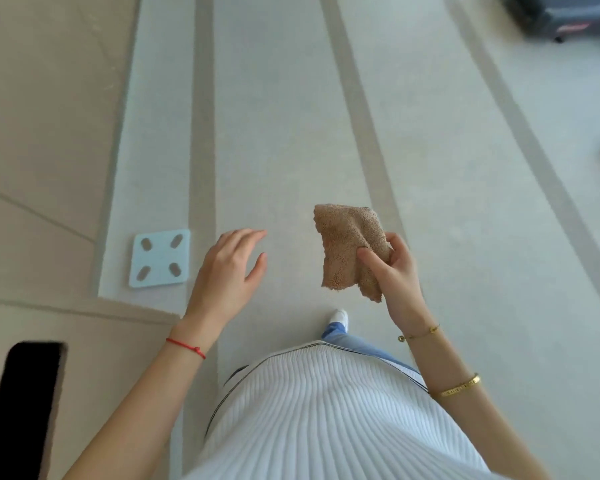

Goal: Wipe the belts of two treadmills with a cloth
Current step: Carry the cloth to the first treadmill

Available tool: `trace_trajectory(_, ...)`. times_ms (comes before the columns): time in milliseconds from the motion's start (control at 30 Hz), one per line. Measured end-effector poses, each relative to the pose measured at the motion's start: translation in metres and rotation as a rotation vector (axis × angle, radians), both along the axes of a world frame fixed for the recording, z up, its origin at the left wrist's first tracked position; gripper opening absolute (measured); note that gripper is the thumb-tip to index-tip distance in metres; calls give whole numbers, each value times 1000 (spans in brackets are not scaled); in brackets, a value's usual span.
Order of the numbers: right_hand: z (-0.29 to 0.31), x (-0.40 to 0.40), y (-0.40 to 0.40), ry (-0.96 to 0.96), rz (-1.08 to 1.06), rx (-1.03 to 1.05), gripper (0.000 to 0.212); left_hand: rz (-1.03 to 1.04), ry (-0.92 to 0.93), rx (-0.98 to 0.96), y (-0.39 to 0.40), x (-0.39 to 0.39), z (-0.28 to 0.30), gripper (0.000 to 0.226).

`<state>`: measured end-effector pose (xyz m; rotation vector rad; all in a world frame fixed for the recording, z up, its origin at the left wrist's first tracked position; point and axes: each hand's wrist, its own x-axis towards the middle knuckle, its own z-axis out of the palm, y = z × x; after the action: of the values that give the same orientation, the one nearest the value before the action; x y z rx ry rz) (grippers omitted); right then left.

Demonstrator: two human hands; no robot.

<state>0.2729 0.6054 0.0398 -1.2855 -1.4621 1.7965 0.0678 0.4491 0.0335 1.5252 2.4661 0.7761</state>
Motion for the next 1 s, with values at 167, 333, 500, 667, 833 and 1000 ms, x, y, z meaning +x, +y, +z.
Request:
trace_trajectory(167, 8, 50, 90, 14, -146, 32, 23, -160, -15, 54, 123, 33, 4, 33)
trace_trajectory(333, 6, 81, 158, 40, -291, 34, 22, -263, -54, 43, 222, 59, 7, 34)
trace_trajectory(500, -4, 89, 221, 85, -403, 11, 16, -343, -69, 22, 312, 63, 5, 34)
trace_trajectory(667, -17, 86, 306, 66, -495, 20, 16, -426, -63, -8, 415, 50, -3, 34)
trace_trajectory(833, -20, 74, 418, 75, -566, 31, 24, -491, -47, 13, 542, 31, -1, 35)
trace_trajectory(1000, -8, 63, 535, 105, -634, 64, 24, -581, -27, 29, 677, 16, 12, 35)
